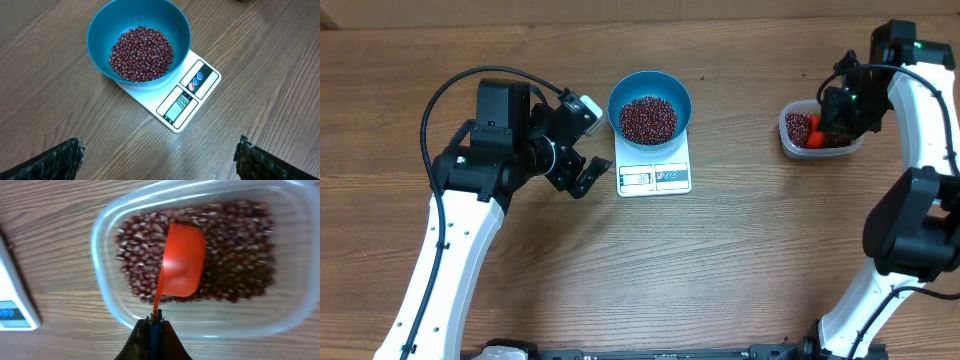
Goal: Scoop item into bowl and weigh 150g on scale
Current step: 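Dip the scoop into the beans and lift it filled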
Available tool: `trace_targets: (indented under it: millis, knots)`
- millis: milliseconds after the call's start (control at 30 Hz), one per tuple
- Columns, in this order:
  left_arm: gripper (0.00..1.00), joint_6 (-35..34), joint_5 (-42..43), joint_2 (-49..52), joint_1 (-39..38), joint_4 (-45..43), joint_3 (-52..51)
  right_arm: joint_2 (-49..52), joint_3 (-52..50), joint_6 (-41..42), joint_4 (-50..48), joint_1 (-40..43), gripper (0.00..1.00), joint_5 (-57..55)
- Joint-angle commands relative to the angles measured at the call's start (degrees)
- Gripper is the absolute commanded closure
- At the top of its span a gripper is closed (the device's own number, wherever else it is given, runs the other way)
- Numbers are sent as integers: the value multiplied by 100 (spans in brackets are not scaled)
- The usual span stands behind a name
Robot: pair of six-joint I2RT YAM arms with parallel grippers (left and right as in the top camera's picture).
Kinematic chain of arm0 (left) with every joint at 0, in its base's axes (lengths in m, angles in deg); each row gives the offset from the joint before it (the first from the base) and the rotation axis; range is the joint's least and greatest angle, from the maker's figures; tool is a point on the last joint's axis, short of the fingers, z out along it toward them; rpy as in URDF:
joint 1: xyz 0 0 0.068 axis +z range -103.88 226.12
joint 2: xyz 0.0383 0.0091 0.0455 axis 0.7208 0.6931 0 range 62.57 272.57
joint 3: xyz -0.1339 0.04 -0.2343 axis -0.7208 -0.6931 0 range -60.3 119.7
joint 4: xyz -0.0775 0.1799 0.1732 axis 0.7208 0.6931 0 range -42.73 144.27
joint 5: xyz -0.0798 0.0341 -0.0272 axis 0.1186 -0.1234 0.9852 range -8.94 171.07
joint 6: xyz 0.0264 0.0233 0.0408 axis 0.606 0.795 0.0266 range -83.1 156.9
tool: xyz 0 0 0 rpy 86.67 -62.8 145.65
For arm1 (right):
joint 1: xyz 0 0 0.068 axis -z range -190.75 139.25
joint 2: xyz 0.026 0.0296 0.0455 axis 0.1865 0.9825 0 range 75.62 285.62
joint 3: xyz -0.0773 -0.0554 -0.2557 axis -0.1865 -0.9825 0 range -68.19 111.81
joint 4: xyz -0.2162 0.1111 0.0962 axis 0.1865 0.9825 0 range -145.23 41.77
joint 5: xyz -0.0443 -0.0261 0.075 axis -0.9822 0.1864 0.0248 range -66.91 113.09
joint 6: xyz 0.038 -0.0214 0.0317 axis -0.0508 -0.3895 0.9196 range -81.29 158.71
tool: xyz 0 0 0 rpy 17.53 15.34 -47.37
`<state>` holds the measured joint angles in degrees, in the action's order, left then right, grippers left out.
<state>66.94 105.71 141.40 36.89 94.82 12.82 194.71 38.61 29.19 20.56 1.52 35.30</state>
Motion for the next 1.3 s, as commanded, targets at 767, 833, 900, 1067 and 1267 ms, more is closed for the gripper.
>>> trace_targets:
  millis: [767,833,900,1067,1267]
  knots:
    - [1,66,28,24,22,-20,118,83,-33,-610,225,1104,96,2162]
    - [1,66,28,24,22,-17,118,83,-33,-741,295,1207,96,2326]
    - [0,66,28,24,22,-17,118,83,-33,-896,389,1311,96,2555]
    - [0,68,26,24,22,-17,118,83,-33,-1054,553,1578,96,2986]
    - [1,66,28,24,22,-17,118,83,-33,-1357,809,1843,96,3558]
